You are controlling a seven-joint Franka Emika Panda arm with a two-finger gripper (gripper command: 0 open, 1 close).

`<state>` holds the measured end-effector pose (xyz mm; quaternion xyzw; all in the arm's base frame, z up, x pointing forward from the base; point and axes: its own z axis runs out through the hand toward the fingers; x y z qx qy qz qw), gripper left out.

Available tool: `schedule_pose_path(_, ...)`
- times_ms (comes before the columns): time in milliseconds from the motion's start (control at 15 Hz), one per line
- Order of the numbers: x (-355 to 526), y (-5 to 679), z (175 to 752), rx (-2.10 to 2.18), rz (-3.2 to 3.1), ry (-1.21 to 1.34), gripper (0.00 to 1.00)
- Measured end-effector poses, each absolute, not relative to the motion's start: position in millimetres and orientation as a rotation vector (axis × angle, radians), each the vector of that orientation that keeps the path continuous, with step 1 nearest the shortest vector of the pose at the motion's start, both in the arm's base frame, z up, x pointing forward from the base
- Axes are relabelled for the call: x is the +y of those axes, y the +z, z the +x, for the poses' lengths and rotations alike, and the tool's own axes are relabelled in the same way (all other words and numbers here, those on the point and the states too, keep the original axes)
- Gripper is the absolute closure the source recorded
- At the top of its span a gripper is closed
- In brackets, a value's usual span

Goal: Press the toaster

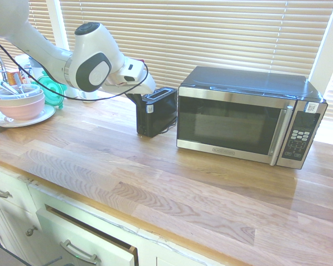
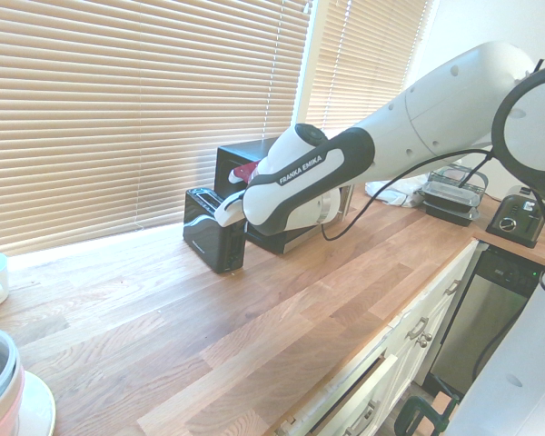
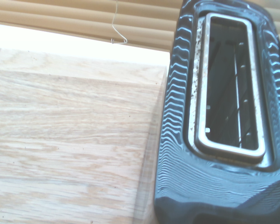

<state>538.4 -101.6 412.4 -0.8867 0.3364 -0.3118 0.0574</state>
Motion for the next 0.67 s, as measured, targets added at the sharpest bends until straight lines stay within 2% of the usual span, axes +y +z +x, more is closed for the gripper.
schedule_pose_path(667, -118, 383, 555, 1.019, -2.725, -0.847, 1.00)
